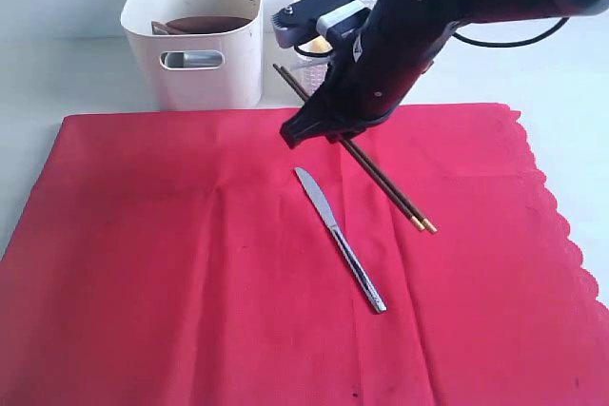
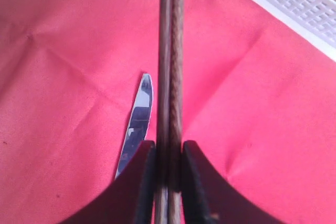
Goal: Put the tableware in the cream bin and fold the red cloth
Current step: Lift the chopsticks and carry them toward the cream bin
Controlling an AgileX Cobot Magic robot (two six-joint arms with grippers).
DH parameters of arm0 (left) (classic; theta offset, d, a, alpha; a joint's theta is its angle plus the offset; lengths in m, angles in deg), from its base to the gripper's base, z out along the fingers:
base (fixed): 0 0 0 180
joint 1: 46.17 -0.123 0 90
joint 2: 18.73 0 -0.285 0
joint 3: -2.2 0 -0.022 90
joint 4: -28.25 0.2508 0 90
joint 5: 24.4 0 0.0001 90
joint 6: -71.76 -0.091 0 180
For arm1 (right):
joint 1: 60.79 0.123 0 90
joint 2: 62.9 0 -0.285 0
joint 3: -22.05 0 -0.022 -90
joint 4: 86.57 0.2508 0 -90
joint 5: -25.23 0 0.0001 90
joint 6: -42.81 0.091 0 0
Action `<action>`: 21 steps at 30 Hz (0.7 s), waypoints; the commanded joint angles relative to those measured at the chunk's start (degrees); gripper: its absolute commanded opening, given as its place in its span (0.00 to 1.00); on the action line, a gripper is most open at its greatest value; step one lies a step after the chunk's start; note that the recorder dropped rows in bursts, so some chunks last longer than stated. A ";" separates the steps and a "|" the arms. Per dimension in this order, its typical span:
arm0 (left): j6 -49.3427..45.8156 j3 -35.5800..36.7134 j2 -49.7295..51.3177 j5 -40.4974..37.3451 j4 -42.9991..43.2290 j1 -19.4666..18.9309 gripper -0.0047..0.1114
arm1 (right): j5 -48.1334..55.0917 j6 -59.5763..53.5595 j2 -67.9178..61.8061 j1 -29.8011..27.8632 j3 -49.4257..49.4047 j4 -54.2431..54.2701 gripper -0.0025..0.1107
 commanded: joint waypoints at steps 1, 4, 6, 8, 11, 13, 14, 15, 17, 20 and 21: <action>-0.25 0.03 -0.38 0.34 0.09 -0.05 0.05 | -0.56 -0.61 0.32 0.03 0.58 0.00 0.02; -0.25 0.03 -0.38 0.34 0.09 -0.05 0.05 | -0.57 -1.31 0.32 0.03 0.58 0.00 0.02; -0.25 0.03 -0.38 0.34 0.09 -0.05 0.05 | -0.57 -1.31 0.32 0.03 0.58 0.00 0.02; -0.25 0.03 -0.38 0.34 0.09 -0.05 0.05 | -0.57 -1.31 0.32 0.03 0.58 0.00 0.02; -0.25 0.03 -0.38 0.34 0.09 -0.05 0.05 | -0.57 -1.31 0.32 0.03 0.58 0.00 0.02; -0.25 0.03 -0.38 0.34 0.09 -0.05 0.05 | -0.91 -1.62 0.32 0.03 0.58 0.00 0.02; -0.25 0.03 -0.38 0.34 0.09 -0.05 0.05 | -1.03 -1.62 0.32 0.03 0.58 0.00 0.02; -0.25 0.03 -0.38 0.34 0.09 -0.05 0.05 | -1.25 -1.62 0.32 0.03 0.71 0.11 0.02; -0.25 0.03 -0.38 0.34 0.09 -0.05 0.05 | -0.73 -1.62 0.32 0.03 1.52 1.20 0.02; -0.25 0.03 -0.38 0.34 0.09 -0.05 0.05 | 0.24 -2.46 0.32 0.03 3.81 2.92 0.02; -0.25 0.03 -0.38 0.34 0.09 -0.05 0.05 | 0.27 -3.65 0.32 0.03 4.65 3.77 0.02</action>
